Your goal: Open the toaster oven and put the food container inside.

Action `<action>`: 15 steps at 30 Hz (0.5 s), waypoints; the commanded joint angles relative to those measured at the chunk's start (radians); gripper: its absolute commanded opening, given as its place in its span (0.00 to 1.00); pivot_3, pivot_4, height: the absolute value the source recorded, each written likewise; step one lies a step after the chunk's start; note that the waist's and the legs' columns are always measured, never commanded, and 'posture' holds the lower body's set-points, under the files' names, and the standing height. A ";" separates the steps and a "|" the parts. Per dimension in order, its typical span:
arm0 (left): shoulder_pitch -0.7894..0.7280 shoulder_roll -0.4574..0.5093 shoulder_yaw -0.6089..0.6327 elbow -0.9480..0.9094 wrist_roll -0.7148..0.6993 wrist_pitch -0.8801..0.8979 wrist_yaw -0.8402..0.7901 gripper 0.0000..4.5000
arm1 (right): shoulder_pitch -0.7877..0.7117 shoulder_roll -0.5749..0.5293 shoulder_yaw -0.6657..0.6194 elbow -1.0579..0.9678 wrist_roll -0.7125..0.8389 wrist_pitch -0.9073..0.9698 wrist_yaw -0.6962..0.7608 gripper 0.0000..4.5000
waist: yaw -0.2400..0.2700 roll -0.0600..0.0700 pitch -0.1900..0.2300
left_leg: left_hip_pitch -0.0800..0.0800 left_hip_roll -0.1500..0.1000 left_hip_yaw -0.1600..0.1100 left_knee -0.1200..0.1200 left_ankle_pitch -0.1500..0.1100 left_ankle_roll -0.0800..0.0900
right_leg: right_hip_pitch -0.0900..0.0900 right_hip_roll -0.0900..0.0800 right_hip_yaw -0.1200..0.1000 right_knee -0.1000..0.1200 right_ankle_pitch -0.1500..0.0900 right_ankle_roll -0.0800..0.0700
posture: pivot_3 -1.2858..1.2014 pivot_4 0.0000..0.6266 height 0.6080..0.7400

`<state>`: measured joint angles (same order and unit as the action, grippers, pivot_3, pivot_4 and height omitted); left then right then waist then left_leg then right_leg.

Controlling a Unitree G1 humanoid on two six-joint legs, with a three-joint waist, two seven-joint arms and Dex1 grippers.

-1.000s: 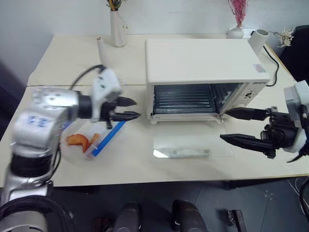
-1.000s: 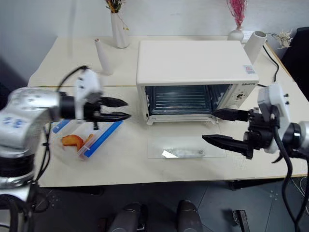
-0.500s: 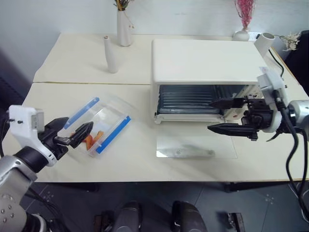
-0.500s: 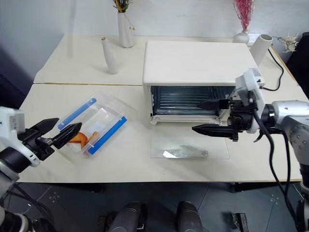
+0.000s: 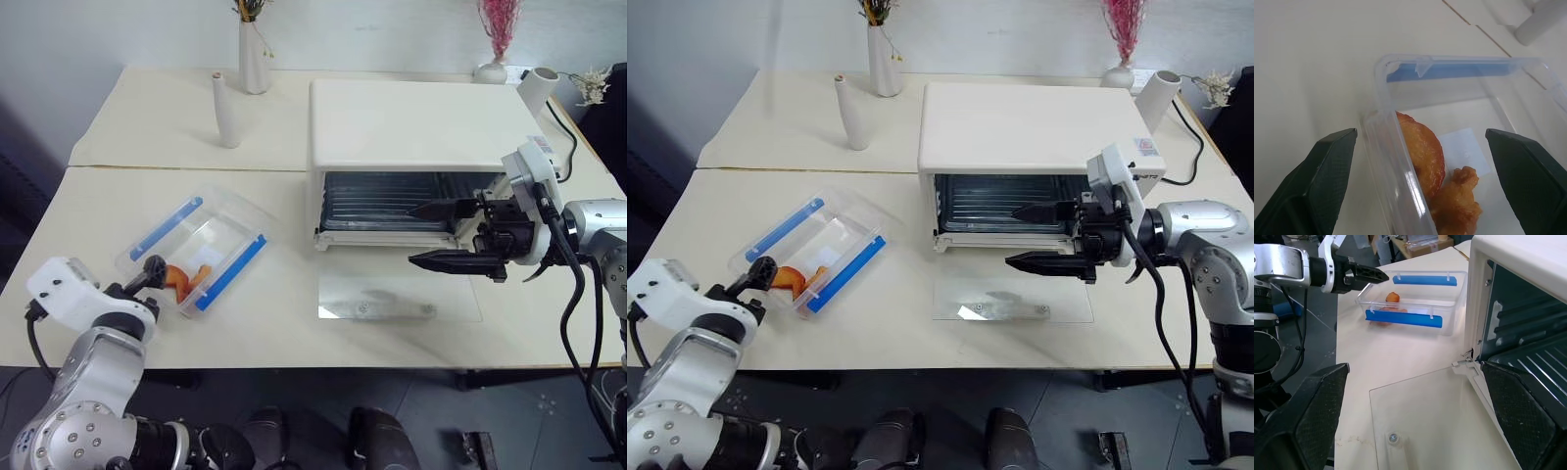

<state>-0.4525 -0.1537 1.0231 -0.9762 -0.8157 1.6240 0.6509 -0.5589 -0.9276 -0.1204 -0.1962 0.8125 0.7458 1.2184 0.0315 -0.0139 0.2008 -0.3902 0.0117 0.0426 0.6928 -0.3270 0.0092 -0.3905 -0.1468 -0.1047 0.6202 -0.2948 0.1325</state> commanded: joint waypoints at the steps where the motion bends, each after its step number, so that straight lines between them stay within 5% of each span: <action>1: -0.024 0.024 -0.012 0.063 -0.051 -0.010 0.130 0.99 | 0.027 -0.010 -0.069 -0.069 0.041 0.018 -0.029 1.00 | 0.000 0.000 0.000 | 0.000 0.000 0.000 0.000 0.000 0.000 | 0.000 0.000 0.000 0.000 0.000 0.000 | 0.52 0.24 1.00; 3: -0.021 0.055 -0.014 0.114 -0.085 -0.010 0.203 0.99 | 0.051 -0.017 -0.094 -0.094 0.056 0.031 -0.044 1.00 | 0.000 0.000 0.000 | 0.000 0.000 0.000 0.000 0.000 0.000 | 0.000 0.000 0.000 0.000 0.000 0.000 | 0.52 0.24 1.00; 6: 0.008 0.131 -0.021 0.184 -0.188 -0.010 0.285 0.86 | 0.077 -0.025 -0.129 -0.120 0.076 0.050 -0.065 1.00 | 0.000 0.000 0.000 | 0.000 0.000 0.000 0.000 0.000 0.000 | 0.000 0.000 0.000 0.000 0.000 0.000 | 0.52 0.24 1.00; 13: 0.049 0.304 -0.051 0.339 -0.513 -0.010 0.491 0.42 | 0.108 -0.025 -0.161 -0.150 0.094 0.067 -0.093 1.00 | -0.002 0.000 0.000 | 0.000 0.001 0.000 0.000 0.000 0.000 | 0.000 0.000 0.001 0.000 0.000 0.000 | 0.52 0.24 1.00; 15: 0.153 0.429 -0.161 0.399 -0.770 -0.163 0.652 0.29 | 0.110 -0.026 -0.163 -0.150 0.096 0.067 -0.096 1.00 | -0.003 0.000 0.000 | 0.001 0.001 0.000 0.000 0.000 0.000 | 0.000 0.000 0.001 0.000 0.000 0.000 | 0.52 0.24 1.00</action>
<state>-0.3512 0.2142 0.9167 -0.6027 -1.4186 1.5517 1.1918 -0.4508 -0.9354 -0.2425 -0.3190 0.8882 0.8133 1.1248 0.0284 -0.0140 0.2007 -0.3888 0.0131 0.0423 0.6916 -0.3274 0.0085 -0.3910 -0.1471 -0.1032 0.6208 -0.2948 0.1324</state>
